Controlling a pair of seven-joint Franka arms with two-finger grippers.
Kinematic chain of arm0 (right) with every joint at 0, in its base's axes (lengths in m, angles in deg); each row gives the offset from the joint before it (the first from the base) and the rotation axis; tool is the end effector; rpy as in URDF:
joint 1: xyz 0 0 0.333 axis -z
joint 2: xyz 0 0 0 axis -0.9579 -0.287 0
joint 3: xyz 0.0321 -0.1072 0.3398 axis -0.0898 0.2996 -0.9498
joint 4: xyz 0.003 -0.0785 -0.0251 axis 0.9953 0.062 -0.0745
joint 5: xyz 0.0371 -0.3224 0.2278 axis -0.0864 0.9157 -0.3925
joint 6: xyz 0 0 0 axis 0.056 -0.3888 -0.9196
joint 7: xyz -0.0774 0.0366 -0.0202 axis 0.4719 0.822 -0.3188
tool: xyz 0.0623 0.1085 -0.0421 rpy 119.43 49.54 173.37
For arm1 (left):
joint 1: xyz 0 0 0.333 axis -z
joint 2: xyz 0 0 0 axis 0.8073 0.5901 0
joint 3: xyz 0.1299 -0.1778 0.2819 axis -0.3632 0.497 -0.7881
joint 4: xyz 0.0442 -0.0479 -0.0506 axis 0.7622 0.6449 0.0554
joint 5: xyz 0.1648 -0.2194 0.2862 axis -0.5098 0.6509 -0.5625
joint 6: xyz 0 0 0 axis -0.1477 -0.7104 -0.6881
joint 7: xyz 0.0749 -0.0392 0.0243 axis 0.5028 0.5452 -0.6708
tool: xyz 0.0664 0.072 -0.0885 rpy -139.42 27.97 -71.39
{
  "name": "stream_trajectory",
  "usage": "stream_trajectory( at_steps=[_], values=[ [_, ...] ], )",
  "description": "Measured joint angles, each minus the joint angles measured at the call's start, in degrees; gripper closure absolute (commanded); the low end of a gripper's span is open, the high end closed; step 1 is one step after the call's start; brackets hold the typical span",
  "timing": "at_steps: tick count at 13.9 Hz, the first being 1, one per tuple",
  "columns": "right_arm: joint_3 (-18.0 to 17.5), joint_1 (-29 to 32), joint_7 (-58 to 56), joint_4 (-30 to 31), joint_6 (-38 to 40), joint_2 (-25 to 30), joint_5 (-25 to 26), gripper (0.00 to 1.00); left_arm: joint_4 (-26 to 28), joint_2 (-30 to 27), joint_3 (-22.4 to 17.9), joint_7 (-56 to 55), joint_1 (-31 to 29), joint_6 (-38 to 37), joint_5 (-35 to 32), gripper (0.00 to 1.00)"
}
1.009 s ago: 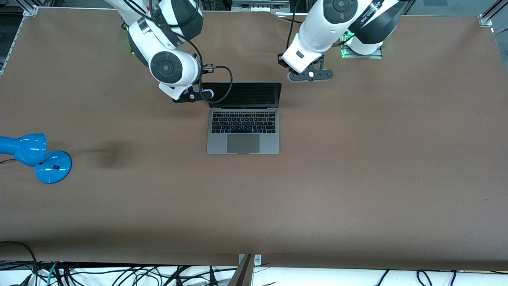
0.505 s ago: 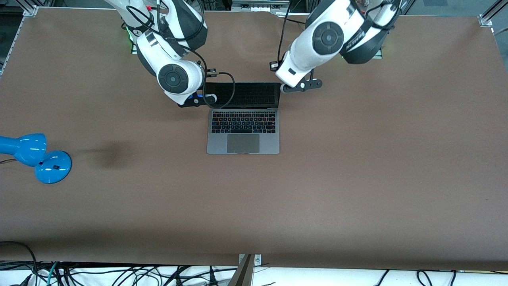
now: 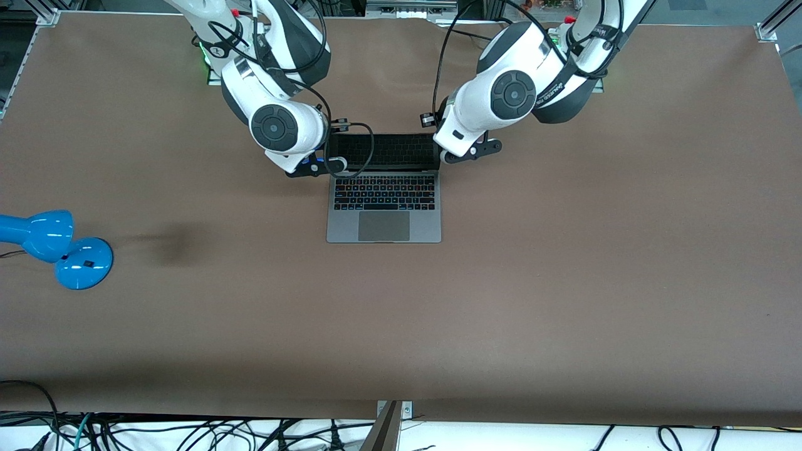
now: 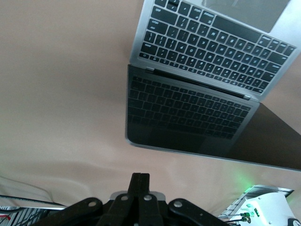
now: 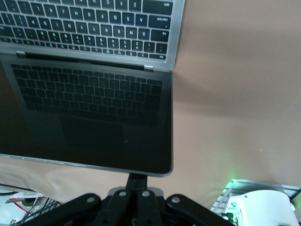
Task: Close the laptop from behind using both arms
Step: 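Lower the right gripper while the left gripper lowers behind the laptop screen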
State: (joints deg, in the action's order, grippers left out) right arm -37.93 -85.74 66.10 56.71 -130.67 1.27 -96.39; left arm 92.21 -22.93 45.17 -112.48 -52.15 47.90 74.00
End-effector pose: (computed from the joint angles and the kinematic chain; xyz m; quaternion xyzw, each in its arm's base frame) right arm 0.4578 0.3533 0.3729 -0.9641 -0.0523 0.2589 0.0277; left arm 0.4295 -0.4022 0.3962 0.9486 0.1602 -0.2566 0.0935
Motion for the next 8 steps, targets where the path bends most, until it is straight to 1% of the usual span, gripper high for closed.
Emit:
stream_trajectory(
  at_steps=[3,8],
  values=[
    [0.2,0.0,0.0,0.0,-1.1,0.0,0.0,0.99,1.0,0.3,0.0,-1.3,0.0,0.7,0.0,1.0],
    [0.5,0.2,-0.3,0.0,-1.9,0.0,0.2,0.99,1.3,2.3,0.0,-1.7,0.1,4.7,0.0,1.0]
  ],
)
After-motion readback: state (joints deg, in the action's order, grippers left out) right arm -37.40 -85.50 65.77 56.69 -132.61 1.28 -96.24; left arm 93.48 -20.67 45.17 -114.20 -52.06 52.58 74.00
